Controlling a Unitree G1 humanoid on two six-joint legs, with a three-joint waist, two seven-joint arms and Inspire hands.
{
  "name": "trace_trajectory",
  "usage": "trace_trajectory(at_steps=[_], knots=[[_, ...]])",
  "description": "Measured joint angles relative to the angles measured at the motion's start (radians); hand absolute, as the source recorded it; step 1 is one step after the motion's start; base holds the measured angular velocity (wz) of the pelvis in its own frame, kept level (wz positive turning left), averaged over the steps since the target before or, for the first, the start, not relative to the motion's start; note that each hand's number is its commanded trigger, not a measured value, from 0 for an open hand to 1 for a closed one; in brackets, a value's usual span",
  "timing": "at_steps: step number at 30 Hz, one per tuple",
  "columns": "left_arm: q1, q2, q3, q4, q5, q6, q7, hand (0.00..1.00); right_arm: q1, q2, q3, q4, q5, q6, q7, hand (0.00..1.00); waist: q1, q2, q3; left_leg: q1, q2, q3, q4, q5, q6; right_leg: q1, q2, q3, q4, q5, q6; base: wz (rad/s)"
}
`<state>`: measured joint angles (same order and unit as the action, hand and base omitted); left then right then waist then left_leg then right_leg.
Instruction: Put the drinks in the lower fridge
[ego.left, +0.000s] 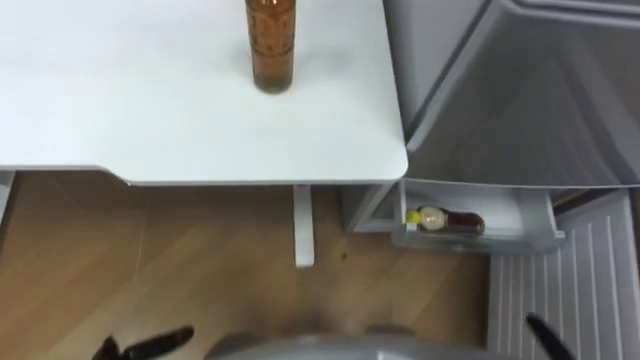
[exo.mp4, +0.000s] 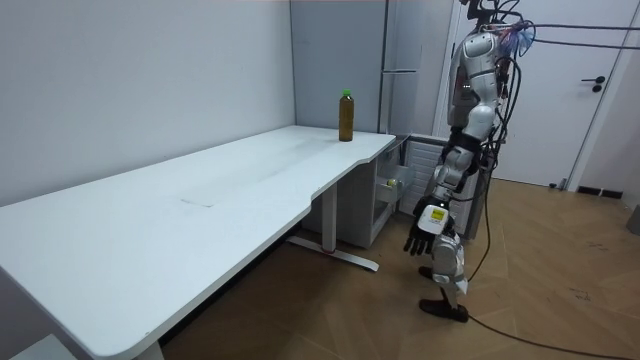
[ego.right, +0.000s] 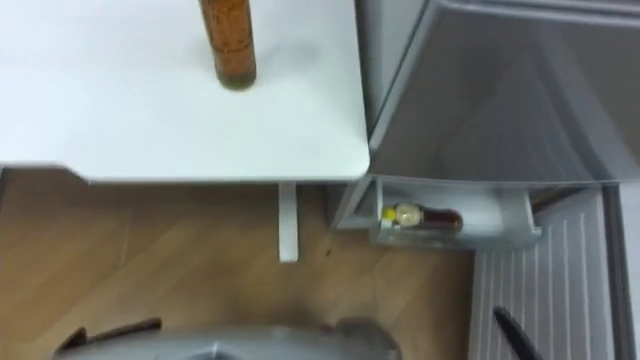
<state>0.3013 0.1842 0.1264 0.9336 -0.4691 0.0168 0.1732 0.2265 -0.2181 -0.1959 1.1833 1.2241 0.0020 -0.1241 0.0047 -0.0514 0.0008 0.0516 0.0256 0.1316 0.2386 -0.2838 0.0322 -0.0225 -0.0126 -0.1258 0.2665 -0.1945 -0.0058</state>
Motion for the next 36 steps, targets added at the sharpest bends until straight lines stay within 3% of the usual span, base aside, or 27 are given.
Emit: trace_trajectory(at_steps=[5, 11, 18, 21, 27, 29, 30, 32, 36], knots=[[-0.001, -0.017, 0.021, 0.029, 0.002, -0.012, -0.003, 0.0, -0.008, 0.055, 0.018, 0.051, -0.276, 0.003, 0.056, 0.0, 0.0, 0.015, -0.0006, 0.064, -0.002, -0.003, -0.035, 0.0, 0.0, 0.06, 0.003, -0.021, -0.033, 0.002, 0.003, 0.0], [0.003, -0.033, 0.022, 0.039, -0.001, -0.011, 0.021, 0.0, -0.037, 0.066, 0.091, 0.086, -0.594, 0.023, 0.074, 0.0, 0.002, 0.034, 0.0031, 0.081, -0.005, -0.012, -0.037, 0.0, 0.001, 0.089, -0.003, -0.039, -0.05, 0.005, 0.009, 0.06], [-0.012, -0.059, 0.079, 0.0, -0.023, -0.009, 0.109, 0.0, -0.072, 0.069, 0.095, 0.106, -0.733, 0.031, 0.065, 0.0, 0.001, 0.04, 0.0052, 0.088, -0.004, -0.047, -0.036, 0.0, 0.001, 0.11, -0.002, -0.061, -0.052, 0.005, 0.009, 0.12], [-0.007, -0.06, 0.115, -0.107, -0.043, -0.011, 0.186, 0.0, -0.072, 0.068, 0.095, 0.104, -0.767, 0.033, 0.048, 0.0, 0.016, 0.051, 0.0066, 0.104, -0.004, -0.055, -0.04, 0.0, 0.001, 0.136, 0.0, -0.067, -0.065, 0.005, 0.009, 0.1], [-0.016, -0.06, 0.198, -0.315, -0.05, -0.061, 0.338, 0.0, -0.082, 0.065, 0.086, 0.104, -0.825, 0.031, 0.041, 0.0, 0.029, 0.075, 0.0111, 0.114, -0.007, -0.062, -0.041, 0.001, 0.001, 0.147, -0.002, -0.072, -0.063, 0.005, 0.009, 0.02], [-0.018, -0.06, 0.227, -0.401, -0.047, -0.101, 0.397, 0.0, -0.079, 0.065, 0.08, 0.104, -0.837, 0.027, 0.041, 0.0, 0.029, 0.074, 0.0094, 0.115, -0.008, -0.068, -0.04, 0.001, 0.001, 0.151, -0.002, -0.073, -0.064, 0.003, 0.011, 0.07], [-0.021, -0.059, 0.232, -0.415, -0.044, -0.108, 0.41, 0.0, -0.078, 0.065, 0.075, 0.104, -0.837, 0.022, 0.041, 0.0, 0.03, 0.073, 0.0092, 0.115, -0.008, -0.069, -0.04, 0.001, 0.001, 0.152, -0.002, -0.073, -0.064, 0.003, 0.011, 0.07], [-0.021, -0.06, 0.249, -0.503, -0.029, -0.112, 0.467, 0.0, -0.063, 0.064, 0.075, 0.098, -0.839, 0.007, 0.04, 0.0, 0.034, 0.076, 0.0007, 0.116, -0.017, -0.08, -0.039, 0.001, 0.001, 0.156, -0.003, -0.075, -0.065, 0.002, 0.012, 0.09], [-0.021, -0.06, 0.261, -0.645, 0.043, -0.135, 0.544, 0.0, -0.051, 0.065, 0.069, 0.098, -0.88, -0.011, 0.04, 0.0, 0.04, 0.07, -0.0027, 0.121, -0.014, -0.083, -0.033, 0.001, 0.001, 0.16, -0.003, -0.076, -0.064, 0.001, 0.012, 0.03]])
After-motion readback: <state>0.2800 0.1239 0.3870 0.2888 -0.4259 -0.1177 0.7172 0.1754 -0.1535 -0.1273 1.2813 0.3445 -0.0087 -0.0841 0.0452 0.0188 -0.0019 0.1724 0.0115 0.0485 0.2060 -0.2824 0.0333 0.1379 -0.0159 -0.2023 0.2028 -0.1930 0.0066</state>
